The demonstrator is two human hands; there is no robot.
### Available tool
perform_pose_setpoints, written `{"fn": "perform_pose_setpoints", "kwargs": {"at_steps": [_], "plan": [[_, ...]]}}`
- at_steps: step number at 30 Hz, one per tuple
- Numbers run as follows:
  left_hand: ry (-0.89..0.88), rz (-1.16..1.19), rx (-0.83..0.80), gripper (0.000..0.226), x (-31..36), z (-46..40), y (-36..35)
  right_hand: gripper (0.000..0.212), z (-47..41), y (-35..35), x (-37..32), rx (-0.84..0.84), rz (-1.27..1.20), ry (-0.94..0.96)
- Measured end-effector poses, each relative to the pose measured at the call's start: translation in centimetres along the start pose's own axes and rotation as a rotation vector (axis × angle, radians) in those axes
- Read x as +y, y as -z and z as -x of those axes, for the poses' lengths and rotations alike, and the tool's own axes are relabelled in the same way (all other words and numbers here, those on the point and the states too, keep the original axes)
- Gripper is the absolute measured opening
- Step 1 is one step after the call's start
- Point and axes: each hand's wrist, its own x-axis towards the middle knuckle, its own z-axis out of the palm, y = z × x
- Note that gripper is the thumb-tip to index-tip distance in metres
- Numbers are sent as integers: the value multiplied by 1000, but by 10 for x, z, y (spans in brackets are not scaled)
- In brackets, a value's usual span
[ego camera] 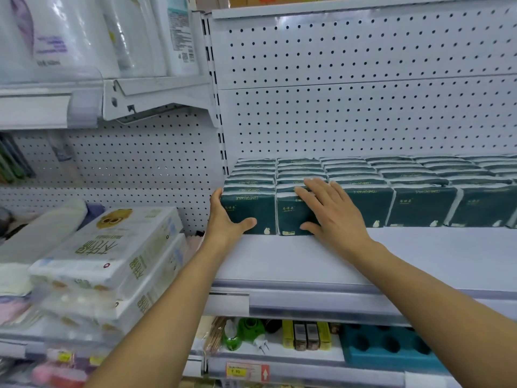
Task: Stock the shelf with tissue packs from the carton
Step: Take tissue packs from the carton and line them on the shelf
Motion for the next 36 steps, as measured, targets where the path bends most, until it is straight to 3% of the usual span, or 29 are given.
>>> {"fn": "perform_pose_setpoints", "kwargs": {"at_steps": [8,13,18,23,26,36], "plan": [[-20,-32,44,91,-1,-3,-4,78,1,-6,-7,-2,99,-67],[-69,-122,89,100,-4,-4,-1,72,1,4,-14,-62,20,-138],[-308,-561,191,105,-2,7,5,66,5,14,-32,17,-45,-196],[-565,-814,296,84,3,47,20,52,24,35,-54,221,-108,-180],[-690,-912,348,70,0,89,30,49,41,52,-70,260,-156,-119],[-527,-1036,363,66,-54,233,59,53,115,71,-156,32,-325,155]]}}
